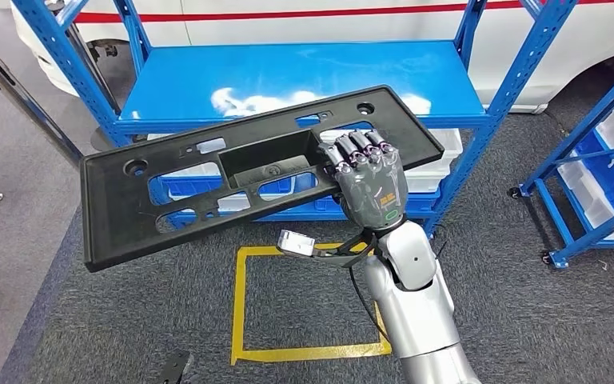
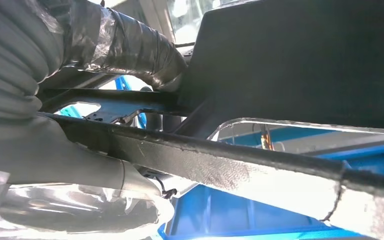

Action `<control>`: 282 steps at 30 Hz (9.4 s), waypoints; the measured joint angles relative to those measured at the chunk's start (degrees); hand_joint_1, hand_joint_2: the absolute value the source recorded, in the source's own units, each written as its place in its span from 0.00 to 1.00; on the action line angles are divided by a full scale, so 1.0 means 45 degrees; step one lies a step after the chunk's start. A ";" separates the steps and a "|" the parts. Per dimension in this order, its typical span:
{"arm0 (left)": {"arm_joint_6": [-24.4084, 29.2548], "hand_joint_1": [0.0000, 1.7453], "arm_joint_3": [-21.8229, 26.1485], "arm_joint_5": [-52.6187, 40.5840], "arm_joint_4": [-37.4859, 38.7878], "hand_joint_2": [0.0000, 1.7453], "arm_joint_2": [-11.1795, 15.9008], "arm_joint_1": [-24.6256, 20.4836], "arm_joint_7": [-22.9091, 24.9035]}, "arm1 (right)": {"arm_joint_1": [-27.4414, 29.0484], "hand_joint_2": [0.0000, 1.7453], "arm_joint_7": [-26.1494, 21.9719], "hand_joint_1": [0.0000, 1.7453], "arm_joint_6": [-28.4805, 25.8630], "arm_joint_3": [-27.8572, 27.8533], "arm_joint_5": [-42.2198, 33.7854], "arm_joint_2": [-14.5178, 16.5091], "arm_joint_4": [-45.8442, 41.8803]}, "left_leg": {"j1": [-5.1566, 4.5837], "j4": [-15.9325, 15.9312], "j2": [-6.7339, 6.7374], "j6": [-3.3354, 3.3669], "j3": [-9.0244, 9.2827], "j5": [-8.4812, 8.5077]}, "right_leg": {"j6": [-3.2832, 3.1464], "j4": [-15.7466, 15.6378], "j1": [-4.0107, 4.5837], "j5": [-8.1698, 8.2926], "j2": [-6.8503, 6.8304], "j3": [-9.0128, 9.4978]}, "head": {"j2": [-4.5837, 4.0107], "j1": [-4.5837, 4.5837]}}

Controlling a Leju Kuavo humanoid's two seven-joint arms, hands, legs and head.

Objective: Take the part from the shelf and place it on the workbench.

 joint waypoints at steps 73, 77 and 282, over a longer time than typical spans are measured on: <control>-0.0260 0.00 -0.0011 -0.0572 -0.0049 1.00 -0.0302 -0.0157 0.0311 | 0.0401 1.00 0.1101 1.00 -0.0001 0.0568 0.0353 -0.0715 0.0611 | -0.0027 -0.4145 0.0115 0.0552 0.2964 0.0453 | 0.0660 0.0593 -0.0206 0.0368 0.0098 -0.1427 | 0.0000 0.0006; -0.0262 0.00 -0.0011 -0.0650 -0.0051 1.00 -0.0323 -0.0158 0.0346 | 0.0419 1.00 0.1210 1.00 -0.0005 0.0569 0.0357 -0.0854 0.0606 | -0.0102 -0.4092 0.0149 0.0704 0.1929 0.1257 | 0.0714 0.3599 -0.0208 -0.1552 0.0122 -0.1894 | 0.0000 0.0008; -0.0185 0.00 -0.0011 -0.0725 -0.0119 1.00 -0.0418 -0.0134 -0.0506 | -0.0392 1.00 0.0638 1.00 -0.0005 0.2283 -0.1966 -0.2045 0.1946 | 0.0071 -0.2011 -0.0280 0.0180 0.1346 0.0135 | 0.0313 0.0323 -0.0210 -0.0307 0.1185 -0.0012 | 0.0000 0.0036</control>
